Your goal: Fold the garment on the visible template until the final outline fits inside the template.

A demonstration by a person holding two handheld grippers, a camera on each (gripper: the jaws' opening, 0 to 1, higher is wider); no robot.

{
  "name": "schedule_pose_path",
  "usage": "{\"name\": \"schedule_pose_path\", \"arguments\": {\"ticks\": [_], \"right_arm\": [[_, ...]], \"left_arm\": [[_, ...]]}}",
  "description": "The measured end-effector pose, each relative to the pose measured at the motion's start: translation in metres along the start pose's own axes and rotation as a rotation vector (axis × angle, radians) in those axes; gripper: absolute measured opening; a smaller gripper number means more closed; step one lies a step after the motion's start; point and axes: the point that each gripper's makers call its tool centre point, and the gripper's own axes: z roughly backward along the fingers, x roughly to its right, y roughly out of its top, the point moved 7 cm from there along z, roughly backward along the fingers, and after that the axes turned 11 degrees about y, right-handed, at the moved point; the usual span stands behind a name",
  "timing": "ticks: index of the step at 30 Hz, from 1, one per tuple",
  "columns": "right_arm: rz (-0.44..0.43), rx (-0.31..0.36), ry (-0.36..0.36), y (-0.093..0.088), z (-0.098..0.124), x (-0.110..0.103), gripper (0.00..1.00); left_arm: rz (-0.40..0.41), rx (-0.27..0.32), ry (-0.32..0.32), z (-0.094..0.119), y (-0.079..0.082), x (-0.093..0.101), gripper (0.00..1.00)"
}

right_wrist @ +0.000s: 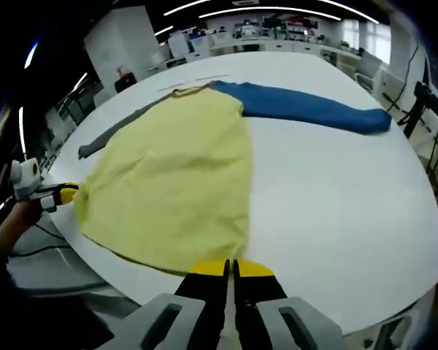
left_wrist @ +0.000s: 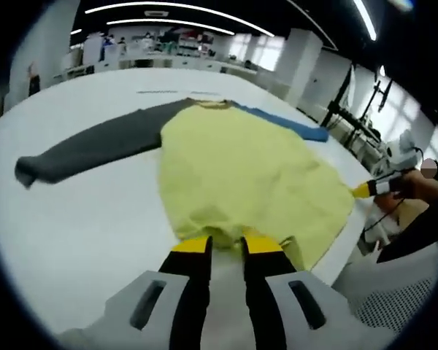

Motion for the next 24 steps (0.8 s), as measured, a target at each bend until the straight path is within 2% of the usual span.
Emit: {"name": "schedule_pose_path", "arguments": {"ticks": [6,12,19,21,22,24], "right_arm": [[-0.004,0.001,0.003,0.000,0.000,0.000,0.00],[-0.004,0.005,0.006,0.000,0.000,0.001,0.00],[0.012,0.007,0.013,0.003,0.007,-0.002,0.00],[0.016,0.008,0.012,0.004,0.009,-0.002,0.00],[0.016,0.007,0.011,0.004,0.009,-0.002,0.00],[0.016,0.007,0.014,0.005,0.012,-0.002,0.00]], "left_arm": [[0.010,-0.010,-0.017,-0.006,0.001,0.007,0.04],[0.020,-0.021,-0.022,-0.004,0.002,0.008,0.00],[-0.005,-0.040,-0.005,0.017,0.007,0.003,0.00],[0.034,-0.046,-0.003,0.025,0.006,-0.001,0.00],[0.088,-0.052,-0.009,0.029,0.006,-0.001,0.00],[0.144,-0.070,-0.012,0.034,0.004,-0.005,0.00]]}}
